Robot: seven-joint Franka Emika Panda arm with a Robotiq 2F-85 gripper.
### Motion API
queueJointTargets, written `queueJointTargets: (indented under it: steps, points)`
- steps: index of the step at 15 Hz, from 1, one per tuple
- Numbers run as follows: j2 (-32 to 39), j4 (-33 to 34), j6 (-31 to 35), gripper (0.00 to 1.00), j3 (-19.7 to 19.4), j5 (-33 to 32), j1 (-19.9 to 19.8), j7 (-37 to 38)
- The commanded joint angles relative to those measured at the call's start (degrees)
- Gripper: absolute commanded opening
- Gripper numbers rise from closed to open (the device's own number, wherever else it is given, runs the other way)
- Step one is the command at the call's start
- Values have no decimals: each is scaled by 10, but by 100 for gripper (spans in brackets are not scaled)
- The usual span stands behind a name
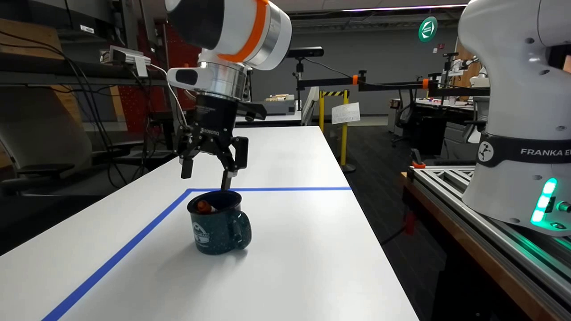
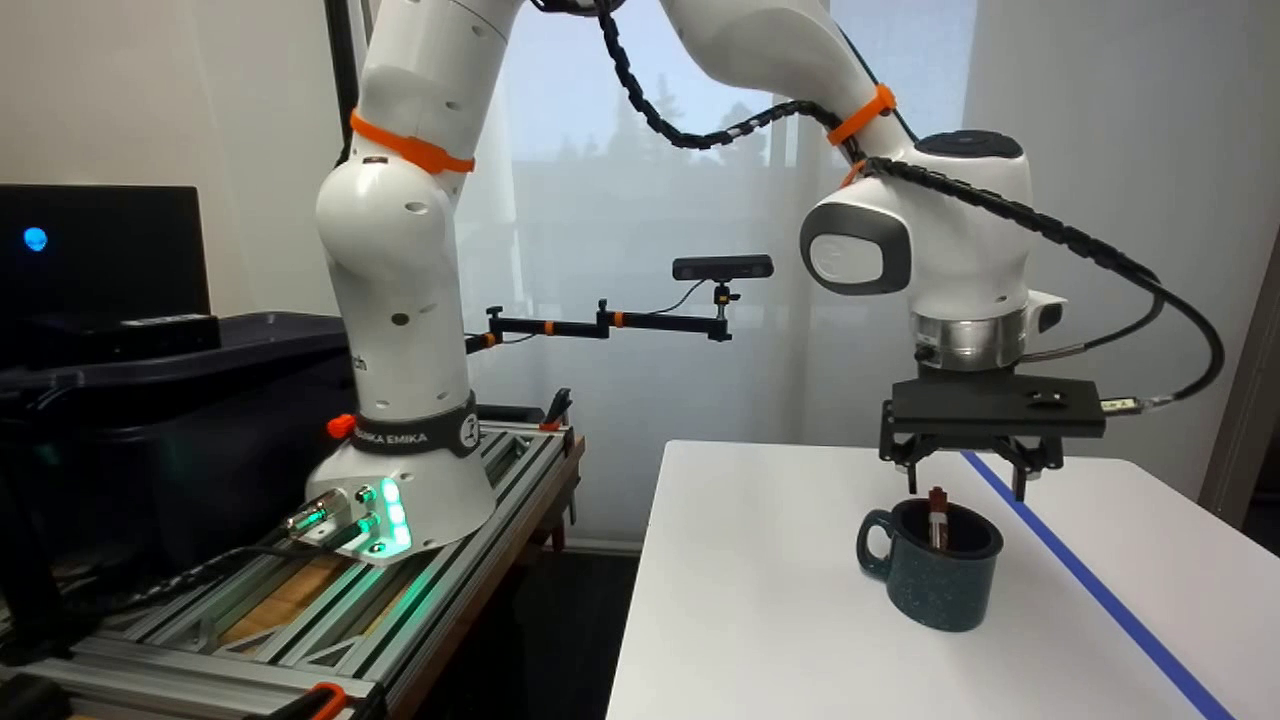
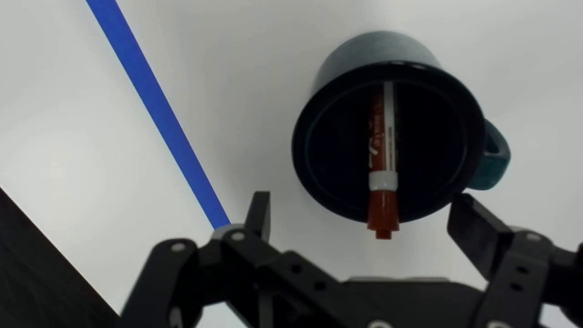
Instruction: Remove the marker from the mug.
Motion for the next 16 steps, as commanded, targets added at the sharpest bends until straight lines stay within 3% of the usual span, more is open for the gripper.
queueJointTargets:
  steps: [1, 2, 3, 4, 5, 6, 8, 11, 16]
  points:
    - [-22, -6, -35, 100, 12, 6, -11, -45]
    - [-21, -3, -50, 100, 13, 7, -15, -47]
    - [-36, -4, -45, 100, 111, -51, -117, -4]
    - [-31, 1, -60, 100, 127, -69, -138, 23]
    - [-25, -4, -10, 100, 169, -82, -163, 28]
    - [-24, -2, -18, 100, 189, -94, -188, 37]
    - [-24, 0, -28, 100, 201, -99, -211, 37]
    - [-25, 1, -31, 100, 202, -99, -214, 37]
    - [-13, 4, -19, 100, 287, -116, -297, 36]
